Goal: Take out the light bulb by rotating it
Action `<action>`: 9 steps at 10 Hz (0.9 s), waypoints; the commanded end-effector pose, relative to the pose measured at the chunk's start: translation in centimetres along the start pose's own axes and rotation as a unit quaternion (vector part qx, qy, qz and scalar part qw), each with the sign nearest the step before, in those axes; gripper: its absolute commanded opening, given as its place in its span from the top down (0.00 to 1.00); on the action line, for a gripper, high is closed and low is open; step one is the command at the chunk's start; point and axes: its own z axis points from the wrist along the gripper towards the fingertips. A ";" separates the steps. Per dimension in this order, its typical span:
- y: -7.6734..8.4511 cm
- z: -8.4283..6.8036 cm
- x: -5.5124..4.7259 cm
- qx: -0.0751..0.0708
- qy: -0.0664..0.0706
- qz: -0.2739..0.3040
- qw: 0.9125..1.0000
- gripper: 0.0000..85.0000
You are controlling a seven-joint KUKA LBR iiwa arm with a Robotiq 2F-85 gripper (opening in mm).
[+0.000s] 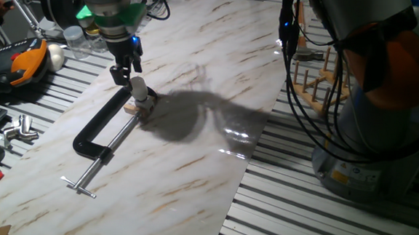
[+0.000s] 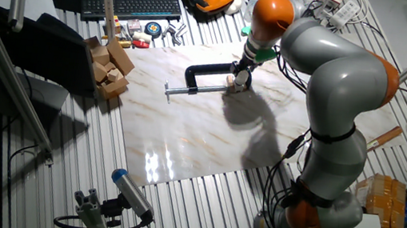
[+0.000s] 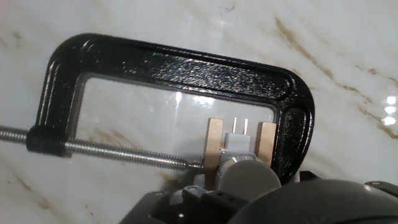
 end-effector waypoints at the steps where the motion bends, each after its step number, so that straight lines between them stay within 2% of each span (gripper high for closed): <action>1: 0.0 -0.1 0.0 0.009 0.014 0.156 0.988 0.20; 3: 0.0 0.0 -0.1 0.003 0.034 0.240 0.970 0.20; 5: 0.0 0.0 -0.1 0.014 0.048 0.305 0.951 0.20; 8: -0.1 0.0 -0.1 0.017 0.052 0.367 0.929 0.20; 9: -0.1 0.0 0.0 0.021 0.053 0.391 0.919 0.00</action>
